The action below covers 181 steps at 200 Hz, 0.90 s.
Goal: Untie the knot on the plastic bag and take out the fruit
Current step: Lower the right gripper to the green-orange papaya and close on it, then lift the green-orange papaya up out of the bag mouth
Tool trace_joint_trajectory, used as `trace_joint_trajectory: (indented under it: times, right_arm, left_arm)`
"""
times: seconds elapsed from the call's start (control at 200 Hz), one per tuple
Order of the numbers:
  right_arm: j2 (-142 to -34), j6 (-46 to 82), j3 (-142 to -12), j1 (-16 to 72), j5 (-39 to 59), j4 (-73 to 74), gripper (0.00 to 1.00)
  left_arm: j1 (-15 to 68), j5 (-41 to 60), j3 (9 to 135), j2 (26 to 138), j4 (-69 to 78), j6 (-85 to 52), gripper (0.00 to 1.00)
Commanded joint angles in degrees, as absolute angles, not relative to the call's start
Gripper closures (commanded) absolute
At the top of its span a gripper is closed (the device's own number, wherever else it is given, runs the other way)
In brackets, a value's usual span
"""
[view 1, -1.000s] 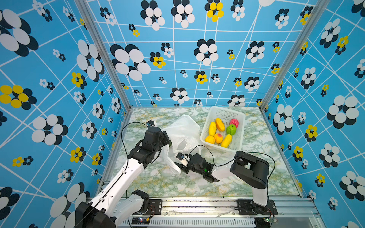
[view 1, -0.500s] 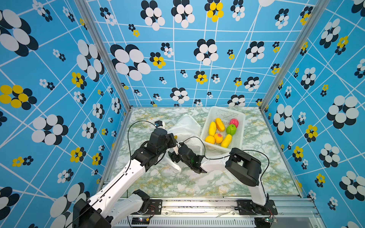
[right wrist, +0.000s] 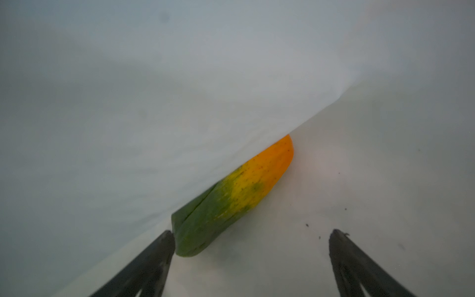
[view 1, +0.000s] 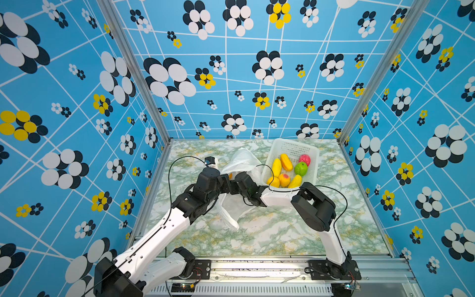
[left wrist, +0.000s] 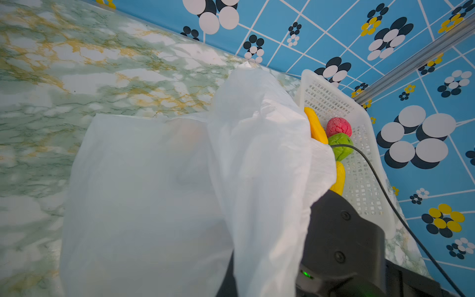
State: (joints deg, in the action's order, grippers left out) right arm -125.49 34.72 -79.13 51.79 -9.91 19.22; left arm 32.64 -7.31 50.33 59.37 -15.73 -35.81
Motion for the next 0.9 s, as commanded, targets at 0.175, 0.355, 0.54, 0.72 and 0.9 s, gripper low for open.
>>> trace_joint_trajectory:
  times: [0.175,0.355,0.54,0.72,0.9]
  right_arm:
    - [-133.77,40.53,-91.05,52.38,-5.32,9.55,0.02]
    - [-137.87,41.57,-96.23,52.19,-6.48,6.81,0.07]
    - [-136.07,41.27,-93.39,52.03,-6.74,9.78,0.30]
    - [-131.01,39.28,-87.49,51.94,-8.84,11.77,0.49]
    - [-123.04,36.64,-80.81,51.77,-8.14,15.61,0.60]
  left_arm:
    - [33.74,-8.57,51.94,59.70,-13.81,-33.49,1.00]
    - [33.94,-8.83,51.93,59.89,-13.53,-32.83,1.00]
    - [33.86,-9.97,52.21,60.12,-14.06,-32.61,1.00]
    - [33.85,-10.28,52.63,60.62,-13.97,-33.27,1.00]
    - [33.34,-14.42,53.81,61.94,-17.02,-34.72,1.00]
